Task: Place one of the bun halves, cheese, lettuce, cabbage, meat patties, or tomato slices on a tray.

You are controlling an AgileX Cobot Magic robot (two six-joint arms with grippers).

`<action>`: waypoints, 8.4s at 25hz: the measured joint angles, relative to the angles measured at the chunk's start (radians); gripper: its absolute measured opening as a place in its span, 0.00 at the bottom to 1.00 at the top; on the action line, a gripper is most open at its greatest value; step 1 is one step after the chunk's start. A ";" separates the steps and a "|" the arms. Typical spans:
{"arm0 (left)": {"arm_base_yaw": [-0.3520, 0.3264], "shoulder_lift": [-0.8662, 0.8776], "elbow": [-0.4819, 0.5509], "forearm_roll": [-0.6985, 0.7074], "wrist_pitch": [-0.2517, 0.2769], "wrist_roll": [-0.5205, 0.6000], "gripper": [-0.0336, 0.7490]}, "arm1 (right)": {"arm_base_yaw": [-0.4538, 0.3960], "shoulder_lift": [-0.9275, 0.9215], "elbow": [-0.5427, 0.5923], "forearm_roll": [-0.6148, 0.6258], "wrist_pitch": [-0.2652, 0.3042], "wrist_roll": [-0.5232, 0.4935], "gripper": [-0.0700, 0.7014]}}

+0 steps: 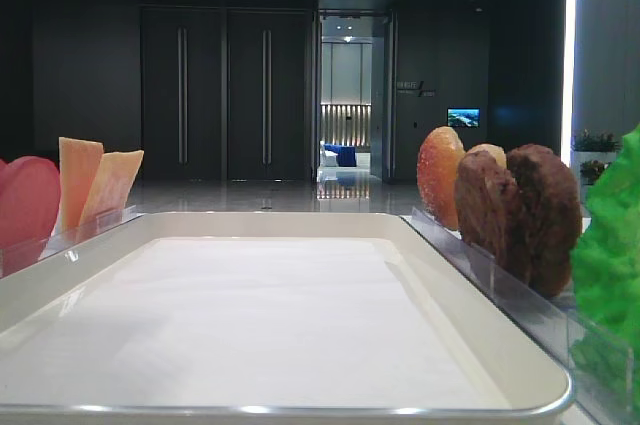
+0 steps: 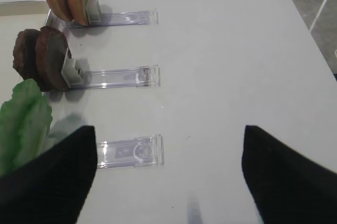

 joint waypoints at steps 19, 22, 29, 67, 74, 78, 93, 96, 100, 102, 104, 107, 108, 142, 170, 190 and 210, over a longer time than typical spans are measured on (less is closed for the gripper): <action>0.000 -0.028 -0.085 -0.098 -0.048 0.030 0.21 | 0.000 0.000 0.000 0.000 0.000 0.000 0.79; 0.000 -0.028 -0.085 -0.136 -0.102 0.043 0.21 | 0.000 0.000 0.000 0.000 0.000 0.000 0.79; 0.000 -0.028 -0.085 -0.210 -0.196 0.089 0.21 | 0.000 0.000 0.000 0.000 0.000 0.000 0.79; 0.000 0.228 -0.085 -0.488 -0.506 0.253 0.21 | 0.000 0.000 0.000 0.000 0.000 0.000 0.79; 0.000 0.277 -0.085 -0.541 -0.526 0.302 0.21 | 0.000 0.000 0.000 0.000 0.000 0.000 0.79; 0.000 0.290 -0.085 -0.546 -0.529 0.308 0.21 | 0.000 0.000 0.000 0.000 0.000 0.000 0.79; 0.018 0.295 -0.085 -0.589 -0.528 0.355 0.21 | 0.000 0.000 0.000 0.000 0.000 0.000 0.79; 0.018 0.315 -0.085 -0.606 -0.518 0.378 0.21 | 0.000 0.000 0.000 0.000 0.000 0.000 0.79; 0.018 0.331 -0.086 -0.611 -0.517 0.384 0.21 | 0.000 0.000 0.000 0.000 0.000 0.000 0.79; 0.018 0.336 -0.087 -0.614 -0.517 0.387 0.21 | 0.000 0.000 0.000 0.000 0.000 0.000 0.79; 0.018 0.342 -0.088 -0.617 -0.517 0.388 0.21 | 0.000 0.000 0.000 0.000 0.000 0.000 0.79; 0.018 0.346 -0.090 -0.618 -0.517 0.389 0.21 | 0.000 0.000 0.000 0.000 0.000 0.000 0.79; 0.018 0.346 -0.090 -0.619 -0.517 0.389 0.21 | 0.000 0.000 0.000 0.000 0.000 0.000 0.79; 0.041 0.345 -0.090 -0.552 -0.437 0.373 0.65 | 0.000 0.000 0.000 0.000 0.000 0.000 0.79; 0.041 0.278 -0.121 -0.383 -0.250 0.288 0.78 | 0.000 0.000 0.000 0.000 0.000 0.000 0.79; 0.041 0.255 -0.240 -0.176 -0.002 0.204 0.83 | 0.000 0.000 0.000 0.000 0.000 0.000 0.79; 0.041 0.130 -0.257 -0.147 0.007 0.210 0.92 | 0.000 0.000 0.000 0.000 0.000 0.000 0.79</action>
